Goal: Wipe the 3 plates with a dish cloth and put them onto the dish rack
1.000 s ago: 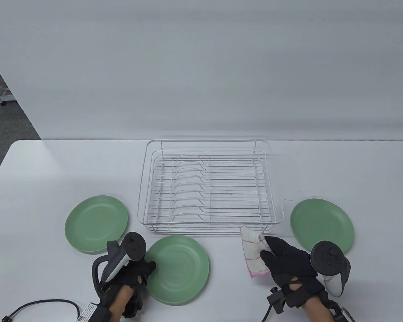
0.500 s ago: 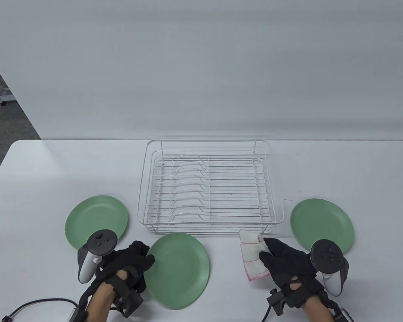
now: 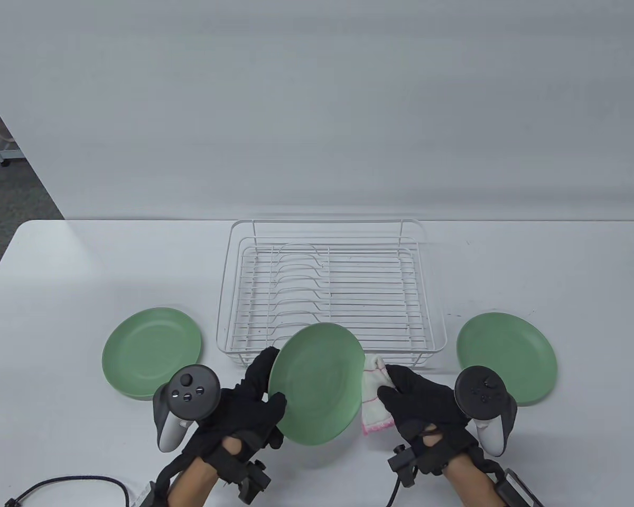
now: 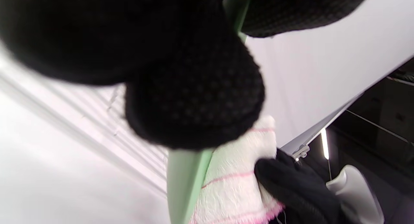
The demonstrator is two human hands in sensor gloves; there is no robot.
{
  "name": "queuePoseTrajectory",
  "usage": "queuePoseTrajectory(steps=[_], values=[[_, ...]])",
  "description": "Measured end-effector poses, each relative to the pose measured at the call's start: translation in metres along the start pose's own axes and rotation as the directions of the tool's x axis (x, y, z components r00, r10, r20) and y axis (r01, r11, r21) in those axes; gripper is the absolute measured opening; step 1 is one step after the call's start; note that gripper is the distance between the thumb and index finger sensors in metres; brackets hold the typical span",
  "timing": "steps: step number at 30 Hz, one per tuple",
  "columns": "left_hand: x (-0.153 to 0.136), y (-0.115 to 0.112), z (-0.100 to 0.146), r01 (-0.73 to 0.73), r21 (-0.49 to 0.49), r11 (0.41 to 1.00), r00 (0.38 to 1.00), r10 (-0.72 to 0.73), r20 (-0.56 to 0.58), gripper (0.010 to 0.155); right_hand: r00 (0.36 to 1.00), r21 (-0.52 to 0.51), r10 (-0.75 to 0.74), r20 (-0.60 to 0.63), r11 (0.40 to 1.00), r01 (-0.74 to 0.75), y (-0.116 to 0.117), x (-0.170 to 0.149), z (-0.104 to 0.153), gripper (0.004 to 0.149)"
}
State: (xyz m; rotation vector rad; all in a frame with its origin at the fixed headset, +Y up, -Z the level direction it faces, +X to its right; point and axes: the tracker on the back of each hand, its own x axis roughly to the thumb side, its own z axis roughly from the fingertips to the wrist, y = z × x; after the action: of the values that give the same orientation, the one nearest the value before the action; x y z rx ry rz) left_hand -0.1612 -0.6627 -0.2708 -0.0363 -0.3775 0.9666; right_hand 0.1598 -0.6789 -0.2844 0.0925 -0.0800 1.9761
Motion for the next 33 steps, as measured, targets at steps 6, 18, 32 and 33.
queuePoseTrajectory(steps=[6,18,32,33], values=[[0.024,-0.022,-0.002,0.093,0.047,0.995,0.988,-0.098,0.118,0.075,0.992,-0.064,-0.127,-0.016,0.990,0.126,0.005,0.010,-0.018,0.048],[0.018,-0.044,0.015,0.119,-0.012,0.993,0.973,-0.115,0.201,0.084,0.897,0.417,-0.426,0.120,0.841,0.344,0.044,0.030,-0.019,0.048],[0.021,-0.040,0.029,0.090,0.201,0.976,0.953,-0.143,0.267,0.078,0.982,0.598,-0.129,-0.138,0.779,0.186,0.049,-0.006,-0.019,0.044],[0.022,-0.040,0.029,0.108,0.203,0.973,0.949,-0.162,0.270,0.078,0.981,0.575,-0.103,-0.163,0.799,0.179,0.046,-0.010,-0.021,0.044]])
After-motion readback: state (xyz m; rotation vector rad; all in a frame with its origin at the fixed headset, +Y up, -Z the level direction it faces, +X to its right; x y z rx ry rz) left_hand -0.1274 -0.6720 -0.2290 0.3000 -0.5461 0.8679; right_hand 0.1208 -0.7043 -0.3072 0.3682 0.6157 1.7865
